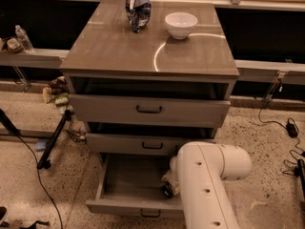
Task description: Pick rxbar chocolate from bottom drawer and place on counter
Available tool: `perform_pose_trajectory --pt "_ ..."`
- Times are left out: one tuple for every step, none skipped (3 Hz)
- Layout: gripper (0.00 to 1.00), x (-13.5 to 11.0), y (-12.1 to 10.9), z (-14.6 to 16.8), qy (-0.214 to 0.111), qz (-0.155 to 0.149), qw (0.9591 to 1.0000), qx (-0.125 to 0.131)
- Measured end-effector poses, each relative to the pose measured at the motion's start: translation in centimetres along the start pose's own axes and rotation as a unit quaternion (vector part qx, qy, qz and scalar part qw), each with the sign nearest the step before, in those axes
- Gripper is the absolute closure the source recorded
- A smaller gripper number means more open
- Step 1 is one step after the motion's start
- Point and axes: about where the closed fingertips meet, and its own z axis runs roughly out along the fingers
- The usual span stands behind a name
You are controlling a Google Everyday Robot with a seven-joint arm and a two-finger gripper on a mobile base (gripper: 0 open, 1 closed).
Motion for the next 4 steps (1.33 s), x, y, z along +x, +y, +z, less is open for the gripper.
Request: perform_pose_trajectory --pt "0.63 -0.1 0.0 0.3 -0.004 -0.001 1.0 -0.002" --pt "0.94 -0.2 -0.1 0.0 -0.004 -0.001 1.0 -0.002" --pt "1.0 -0.2 -0.1 0.0 -0.004 -0.001 1.0 -0.002" --pt "1.0 0.6 1.2 -3.7 -0.032 0.08 0.9961 0.017"
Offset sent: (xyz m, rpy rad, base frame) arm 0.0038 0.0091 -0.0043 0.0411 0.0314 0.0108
